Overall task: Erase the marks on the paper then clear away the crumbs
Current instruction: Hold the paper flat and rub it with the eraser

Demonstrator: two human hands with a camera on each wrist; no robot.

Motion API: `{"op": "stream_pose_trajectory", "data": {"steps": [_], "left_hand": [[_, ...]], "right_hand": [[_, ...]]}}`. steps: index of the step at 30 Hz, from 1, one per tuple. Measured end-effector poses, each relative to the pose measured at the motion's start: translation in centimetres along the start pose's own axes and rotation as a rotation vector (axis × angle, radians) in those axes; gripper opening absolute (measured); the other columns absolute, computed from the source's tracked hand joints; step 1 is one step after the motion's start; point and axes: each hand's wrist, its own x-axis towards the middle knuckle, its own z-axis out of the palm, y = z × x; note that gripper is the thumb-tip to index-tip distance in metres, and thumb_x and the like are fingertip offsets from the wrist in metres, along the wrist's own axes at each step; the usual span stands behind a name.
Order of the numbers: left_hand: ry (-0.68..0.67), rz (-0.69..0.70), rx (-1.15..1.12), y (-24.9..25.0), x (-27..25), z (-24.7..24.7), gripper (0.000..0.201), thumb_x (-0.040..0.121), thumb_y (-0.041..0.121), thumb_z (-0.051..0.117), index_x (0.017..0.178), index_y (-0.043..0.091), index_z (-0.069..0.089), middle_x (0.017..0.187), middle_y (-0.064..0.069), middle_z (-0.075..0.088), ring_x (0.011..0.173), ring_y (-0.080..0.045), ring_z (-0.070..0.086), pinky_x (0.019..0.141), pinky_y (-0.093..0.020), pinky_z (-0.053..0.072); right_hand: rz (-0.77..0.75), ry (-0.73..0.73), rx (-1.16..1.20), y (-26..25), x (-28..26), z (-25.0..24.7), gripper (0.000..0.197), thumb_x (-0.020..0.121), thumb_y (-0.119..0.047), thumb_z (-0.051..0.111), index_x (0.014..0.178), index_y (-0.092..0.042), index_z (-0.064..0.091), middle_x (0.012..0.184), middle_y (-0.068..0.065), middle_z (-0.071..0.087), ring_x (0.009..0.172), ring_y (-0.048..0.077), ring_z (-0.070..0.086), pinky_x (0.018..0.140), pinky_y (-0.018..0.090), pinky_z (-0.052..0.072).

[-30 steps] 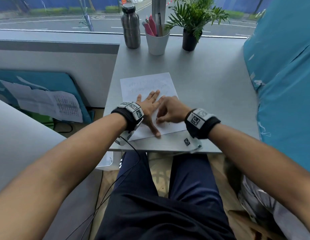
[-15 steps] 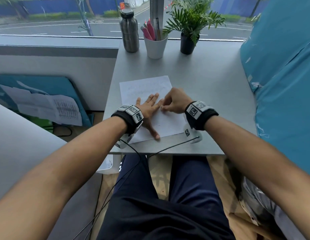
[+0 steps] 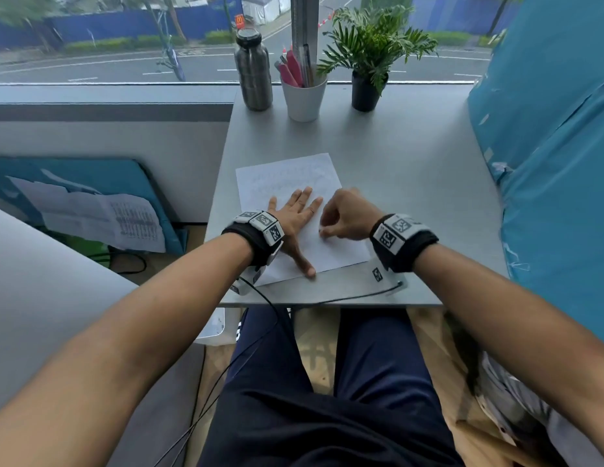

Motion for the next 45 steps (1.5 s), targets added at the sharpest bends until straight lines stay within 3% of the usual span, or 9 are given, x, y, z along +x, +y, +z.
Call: {"op": "stream_pose_trajectory", "data": {"steps": [3, 8, 17, 21, 25, 30, 36, 41, 45], "left_hand": [[-0.009, -0.004, -0.009, -0.1, 0.2, 0.0, 0.167, 0.033, 0.084, 0.077, 0.148, 0.029, -0.030, 0.153, 0.002, -0.041, 0.142, -0.018, -0.034, 0.112, -0.059, -0.017], [0.014, 0.044, -0.046, -0.5, 0.1, 0.2, 0.157, 0.040, 0.082, 0.077, 0.151, 0.033, -0.022, 0.156, 0.001, -0.036, 0.144, -0.019, -0.031, 0.114, -0.058, -0.017], [0.073, 0.013, -0.058, -2.3, -0.5, 1.2, 0.144, 0.038, 0.083, 0.075, 0.148, 0.053, -0.012, 0.158, 0.001, -0.032, 0.144, -0.028, -0.031, 0.115, -0.058, -0.014], [0.056, -0.002, -0.042, -2.3, -0.4, 1.1, 0.147, 0.035, 0.087, 0.073, 0.147, 0.052, -0.017, 0.157, 0.002, -0.035, 0.143, -0.029, -0.033, 0.113, -0.060, -0.016], [0.044, -0.014, -0.022, -2.2, -0.5, 1.2, 0.150, 0.033, 0.089, 0.071, 0.145, 0.052, -0.022, 0.155, 0.002, -0.038, 0.141, -0.028, -0.036, 0.112, -0.061, -0.017], [0.040, -0.052, -0.045, -1.4, -0.5, 1.0, 0.151, 0.035, 0.085, 0.074, 0.145, 0.051, -0.022, 0.155, 0.002, -0.038, 0.142, -0.029, -0.035, 0.111, -0.061, -0.017], [0.028, -0.082, -0.033, -0.9, -0.6, 0.7, 0.153, 0.035, 0.084, 0.075, 0.146, 0.048, -0.025, 0.154, 0.001, -0.039, 0.142, -0.030, -0.035, 0.112, -0.063, -0.015], [0.029, -0.094, -0.046, -0.7, -0.7, 0.7, 0.152, 0.036, 0.084, 0.076, 0.146, 0.048, -0.024, 0.155, 0.000, -0.038, 0.142, -0.030, -0.034, 0.112, -0.065, -0.014], [0.036, -0.083, -0.049, -0.7, -0.8, 0.7, 0.151, 0.038, 0.083, 0.076, 0.147, 0.048, -0.024, 0.154, 0.001, -0.039, 0.141, -0.030, -0.036, 0.111, -0.065, -0.015]], "right_hand": [[-0.062, -0.105, 0.009, -1.2, -1.6, 1.3, 0.009, 0.072, -0.020, 0.082, 0.078, -0.014, 0.078, 0.068, -0.005, 0.072, 0.052, -0.006, 0.059, 0.059, 0.006, 0.046], [0.048, 0.027, 0.028, 1.5, -0.6, -0.5, 0.015, 0.077, -0.025, 0.078, 0.085, -0.013, 0.079, 0.077, -0.001, 0.075, 0.070, 0.010, 0.066, 0.068, 0.007, 0.037], [0.076, 0.077, 0.092, 1.4, 1.7, -1.3, 0.015, 0.070, -0.021, 0.082, 0.084, -0.017, 0.079, 0.075, 0.001, 0.075, 0.061, 0.002, 0.063, 0.056, 0.004, 0.042], [0.048, 0.090, 0.068, 0.6, 1.5, -0.6, 0.014, 0.069, -0.022, 0.083, 0.082, -0.018, 0.079, 0.074, -0.001, 0.074, 0.064, 0.005, 0.063, 0.065, 0.014, 0.049], [-0.033, -0.109, 0.062, -0.4, -0.3, 0.8, 0.012, 0.069, -0.023, 0.083, 0.079, -0.022, 0.078, 0.073, -0.008, 0.073, 0.068, 0.001, 0.066, 0.065, 0.014, 0.052], [0.074, 0.135, 0.073, 1.0, 0.8, -0.7, 0.013, 0.073, -0.021, 0.080, 0.085, -0.014, 0.080, 0.079, -0.001, 0.075, 0.074, 0.009, 0.067, 0.080, 0.018, 0.049], [-0.067, -0.031, 0.044, -1.1, -1.2, 1.5, 0.009, 0.072, -0.019, 0.079, 0.080, -0.016, 0.079, 0.075, -0.006, 0.074, 0.069, 0.004, 0.067, 0.072, 0.018, 0.055], [0.082, 0.165, 0.067, 0.7, 0.5, -0.2, 0.013, 0.074, -0.020, 0.079, 0.085, -0.013, 0.080, 0.080, 0.001, 0.075, 0.075, 0.011, 0.069, 0.080, 0.023, 0.055], [-0.031, 0.031, 0.056, -1.8, -1.6, 2.4, 0.007, 0.075, -0.018, 0.077, 0.081, -0.014, 0.078, 0.077, -0.003, 0.074, 0.071, 0.007, 0.067, 0.073, 0.020, 0.055]]}}
